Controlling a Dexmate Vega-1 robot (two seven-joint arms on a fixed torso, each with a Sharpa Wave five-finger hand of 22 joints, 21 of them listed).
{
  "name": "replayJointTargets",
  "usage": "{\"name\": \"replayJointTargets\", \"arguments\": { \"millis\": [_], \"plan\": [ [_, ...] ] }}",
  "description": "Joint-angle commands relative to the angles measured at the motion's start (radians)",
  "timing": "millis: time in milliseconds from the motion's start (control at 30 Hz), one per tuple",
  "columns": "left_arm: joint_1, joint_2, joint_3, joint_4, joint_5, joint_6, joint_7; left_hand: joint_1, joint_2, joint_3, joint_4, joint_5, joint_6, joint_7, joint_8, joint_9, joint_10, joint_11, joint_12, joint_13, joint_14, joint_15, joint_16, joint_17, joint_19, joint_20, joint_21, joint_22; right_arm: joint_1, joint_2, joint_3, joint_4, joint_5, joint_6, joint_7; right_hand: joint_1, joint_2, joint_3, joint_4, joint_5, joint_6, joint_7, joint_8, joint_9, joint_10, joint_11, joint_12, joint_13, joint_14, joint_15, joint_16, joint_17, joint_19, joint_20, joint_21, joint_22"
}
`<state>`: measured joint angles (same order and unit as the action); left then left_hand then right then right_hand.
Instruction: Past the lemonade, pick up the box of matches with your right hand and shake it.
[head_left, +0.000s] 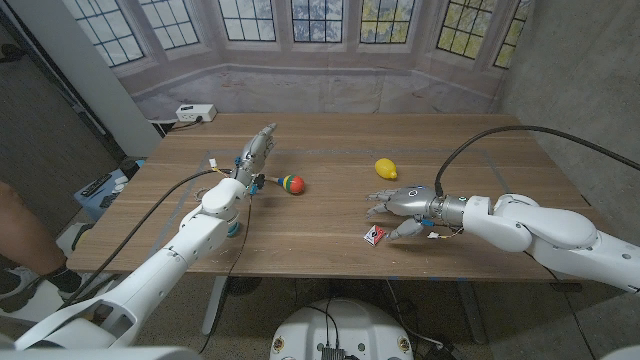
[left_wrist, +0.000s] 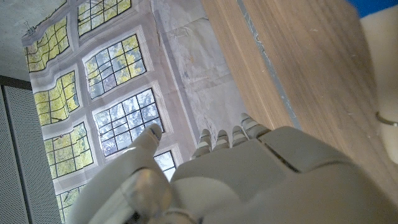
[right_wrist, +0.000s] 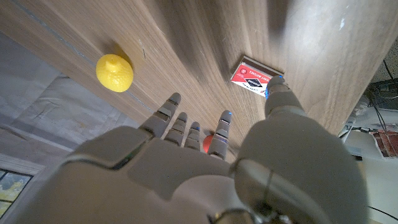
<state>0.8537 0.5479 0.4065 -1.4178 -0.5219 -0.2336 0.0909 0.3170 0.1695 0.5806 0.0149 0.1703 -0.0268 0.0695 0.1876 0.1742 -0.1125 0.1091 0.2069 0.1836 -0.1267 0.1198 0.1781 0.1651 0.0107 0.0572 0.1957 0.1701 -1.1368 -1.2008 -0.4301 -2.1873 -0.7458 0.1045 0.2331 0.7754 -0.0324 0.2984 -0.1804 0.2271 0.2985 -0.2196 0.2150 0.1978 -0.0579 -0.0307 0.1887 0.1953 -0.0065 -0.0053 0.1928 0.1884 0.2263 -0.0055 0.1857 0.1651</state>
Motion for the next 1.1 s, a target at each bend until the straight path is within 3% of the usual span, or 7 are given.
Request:
{"name": "replayJointTargets", "arguments": {
  "millis": [33,267,700,1100],
  "plan": [
    [0.010,0.012,-0.006,-0.010,-0.002,-0.013,-0.015,0.007,-0.007,0.005,-0.006,0.004,0.008,0.004,-0.003,0.004,0.000,0.002,0.000,0.006,0.000,0.002,-0.001,0.002,0.000,0.006,-0.001,0.003,-0.014,0.012,-0.013,-0.004,-0.052,0.000,-0.021,0.016,0.001,0.009,0.001,0.005,0.012,0.000,0.004,0.003,-0.007,0.001,0.006,0.003,0.006,-0.004,0.007,0.005,0.008,-0.001,0.005,0.004],
    [0.015,0.012,-0.007,-0.006,-0.006,-0.023,-0.024,0.008,-0.007,0.005,-0.009,0.005,0.009,0.003,-0.003,0.004,0.000,0.002,-0.001,0.006,0.000,0.003,-0.001,0.002,0.000,0.007,-0.001,0.003,-0.005,0.030,-0.030,0.002,-0.083,0.002,-0.017,0.023,0.000,0.011,0.002,0.005,0.019,0.000,0.006,0.004,-0.001,0.000,0.009,0.004,0.008,-0.006,0.008,0.005,0.010,-0.001,0.006,0.004],
    [0.023,0.012,-0.009,-0.007,-0.009,-0.029,-0.025,0.011,0.004,0.009,-0.011,0.006,0.011,0.004,-0.003,0.004,0.001,0.004,0.000,0.006,0.002,0.005,0.000,0.003,0.003,0.010,0.000,0.003,0.068,0.083,-0.076,0.044,-0.094,0.044,0.038,0.034,0.002,0.014,0.006,0.005,0.033,0.000,0.010,0.005,0.001,0.000,0.010,0.004,0.008,-0.008,0.009,0.006,0.010,-0.003,0.005,0.004],
    [0.032,0.017,-0.014,-0.011,-0.010,-0.029,-0.021,0.013,0.000,0.007,-0.016,0.005,0.011,0.003,-0.003,0.004,0.000,0.002,-0.001,0.006,0.001,0.003,-0.001,0.003,0.000,0.009,-0.002,0.003,0.096,0.099,-0.093,0.071,-0.093,0.067,0.048,0.038,0.010,0.017,0.013,0.004,0.051,0.001,0.016,0.006,0.007,0.000,0.012,0.004,0.007,-0.008,0.010,0.007,0.010,-0.005,0.005,0.004]
  ]
}}
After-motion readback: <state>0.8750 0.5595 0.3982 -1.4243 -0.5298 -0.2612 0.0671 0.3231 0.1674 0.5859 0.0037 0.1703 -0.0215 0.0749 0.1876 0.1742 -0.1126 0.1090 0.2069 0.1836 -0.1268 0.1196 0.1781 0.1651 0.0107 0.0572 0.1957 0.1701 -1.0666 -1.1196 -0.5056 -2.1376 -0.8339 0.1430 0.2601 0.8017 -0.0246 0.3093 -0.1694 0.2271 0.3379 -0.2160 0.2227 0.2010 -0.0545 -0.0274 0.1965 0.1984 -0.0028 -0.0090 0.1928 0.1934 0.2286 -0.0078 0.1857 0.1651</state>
